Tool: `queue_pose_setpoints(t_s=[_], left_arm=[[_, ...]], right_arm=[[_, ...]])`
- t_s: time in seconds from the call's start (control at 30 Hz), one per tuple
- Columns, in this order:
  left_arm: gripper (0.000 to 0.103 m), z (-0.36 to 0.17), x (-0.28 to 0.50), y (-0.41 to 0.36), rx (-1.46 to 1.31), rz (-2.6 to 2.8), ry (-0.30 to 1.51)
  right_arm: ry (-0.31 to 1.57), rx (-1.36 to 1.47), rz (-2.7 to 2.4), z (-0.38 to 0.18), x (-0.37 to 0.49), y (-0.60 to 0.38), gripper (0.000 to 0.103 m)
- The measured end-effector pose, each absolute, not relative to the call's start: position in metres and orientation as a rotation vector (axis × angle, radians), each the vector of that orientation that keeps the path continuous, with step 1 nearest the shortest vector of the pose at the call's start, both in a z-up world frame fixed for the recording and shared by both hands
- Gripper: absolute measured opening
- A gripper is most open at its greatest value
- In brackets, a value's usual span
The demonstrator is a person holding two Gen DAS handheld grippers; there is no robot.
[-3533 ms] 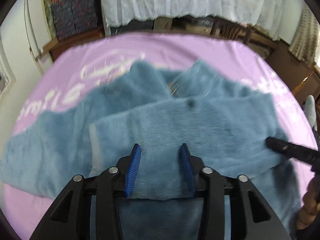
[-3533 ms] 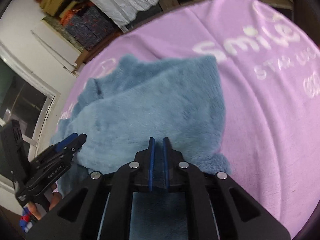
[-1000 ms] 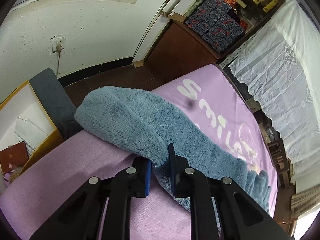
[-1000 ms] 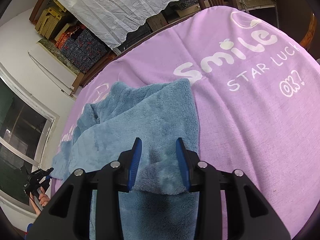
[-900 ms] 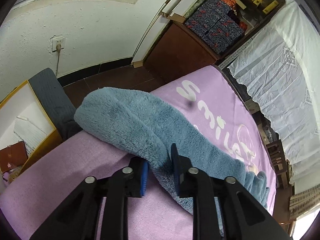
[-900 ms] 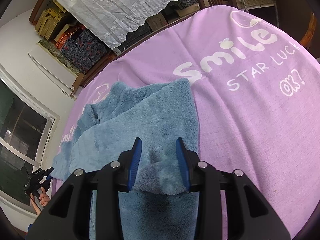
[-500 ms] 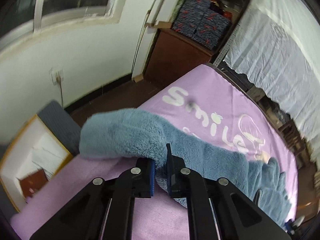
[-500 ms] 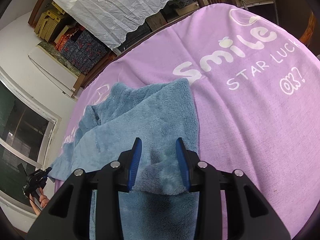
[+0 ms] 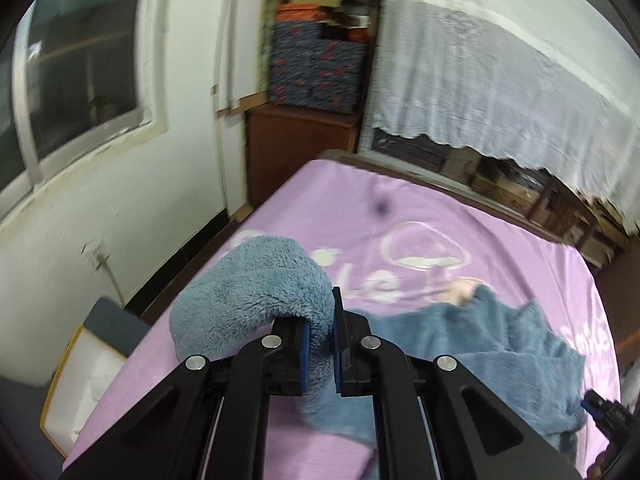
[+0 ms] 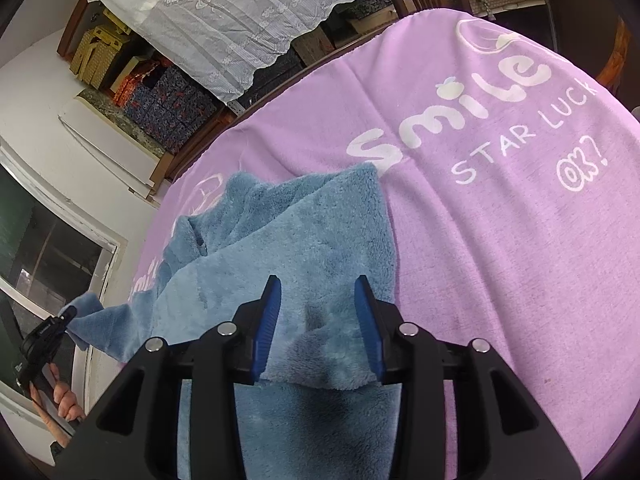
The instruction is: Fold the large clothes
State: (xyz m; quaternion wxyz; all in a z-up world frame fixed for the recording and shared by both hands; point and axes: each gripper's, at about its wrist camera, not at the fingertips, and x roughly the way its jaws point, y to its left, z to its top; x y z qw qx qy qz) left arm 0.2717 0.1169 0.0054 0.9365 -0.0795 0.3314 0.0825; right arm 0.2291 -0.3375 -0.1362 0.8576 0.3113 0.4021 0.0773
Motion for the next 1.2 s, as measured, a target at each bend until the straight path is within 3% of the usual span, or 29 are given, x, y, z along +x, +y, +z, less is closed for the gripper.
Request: queue_pose_setpoints(t_s=[0.37,0.73,0.83,0.97,1.1,1.2], left_arm=[[0.009,-0.005,0.286,-0.019,0.001,-0.048,0.700],[0.010,-0.122,0.298,-0.127,0.253,-0.136,0.860],[0.010,-0.126,0.291,-0.128,0.312,-0.129,0.828],[0.025,-0.116,0.285,-0.117,0.263,-0.175,0.837],[0.072,-0.099,0.260,-0.097,0.250,-0.197,0.801],[0.085,-0.084,0.242,-0.071,0.289,-0.148,0.729]], right_arm=[[0.839,0.689,0.166,-0.135,0.229,-0.346,0.040],[0.843,0.721,0.162,-0.139,0.231,-0.354,0.041],[0.845,0.728,0.160,-0.140,0.232,-0.356,0.041],[0.847,0.731,0.159,-0.141,0.234,-0.357,0.042],[0.847,0.727,0.155,-0.142,0.233,-0.358,0.042],[0.849,0.718,0.158,-0.143,0.234,-0.357,0.042]])
